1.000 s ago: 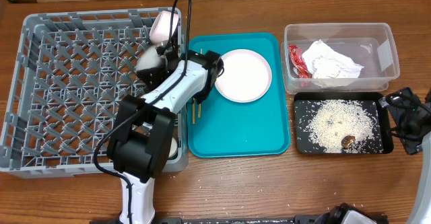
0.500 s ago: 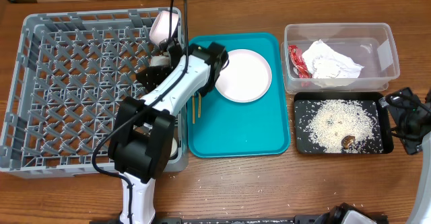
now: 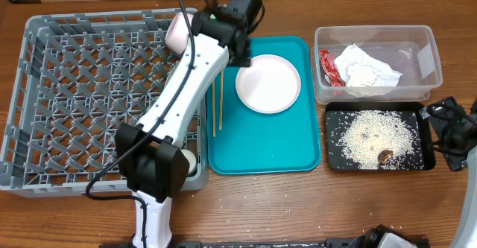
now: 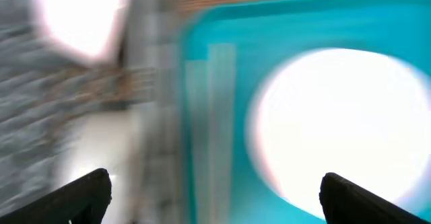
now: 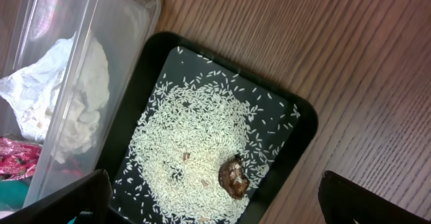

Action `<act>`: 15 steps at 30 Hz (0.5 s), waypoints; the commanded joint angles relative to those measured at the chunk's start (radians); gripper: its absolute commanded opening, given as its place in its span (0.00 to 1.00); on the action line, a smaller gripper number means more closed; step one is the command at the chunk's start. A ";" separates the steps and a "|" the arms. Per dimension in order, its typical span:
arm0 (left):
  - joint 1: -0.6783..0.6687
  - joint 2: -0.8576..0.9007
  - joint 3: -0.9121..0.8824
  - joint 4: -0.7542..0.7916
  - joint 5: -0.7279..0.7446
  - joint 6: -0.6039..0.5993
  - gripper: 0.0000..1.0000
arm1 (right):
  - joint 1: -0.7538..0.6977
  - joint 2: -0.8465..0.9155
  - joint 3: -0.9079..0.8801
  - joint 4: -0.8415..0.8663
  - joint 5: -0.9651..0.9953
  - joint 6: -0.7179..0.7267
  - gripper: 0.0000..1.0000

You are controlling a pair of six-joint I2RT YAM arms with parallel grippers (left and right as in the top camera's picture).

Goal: Sort waste into correct bins and load items into the dishwasher
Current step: 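Move the left gripper to the white plate and grasp its rim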

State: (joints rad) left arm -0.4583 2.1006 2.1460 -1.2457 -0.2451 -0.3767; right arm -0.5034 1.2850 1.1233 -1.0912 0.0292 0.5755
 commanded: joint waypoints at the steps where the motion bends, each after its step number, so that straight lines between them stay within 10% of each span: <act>1: -0.008 0.005 0.068 0.012 0.431 0.123 1.00 | -0.004 -0.002 0.010 0.005 -0.001 -0.007 1.00; 15: -0.040 0.005 -0.295 0.184 0.241 -0.347 0.70 | -0.004 -0.002 0.010 0.005 -0.001 -0.007 1.00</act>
State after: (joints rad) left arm -0.4946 2.1014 1.9247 -1.0855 0.0593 -0.5831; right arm -0.5037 1.2850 1.1233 -1.0916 0.0292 0.5747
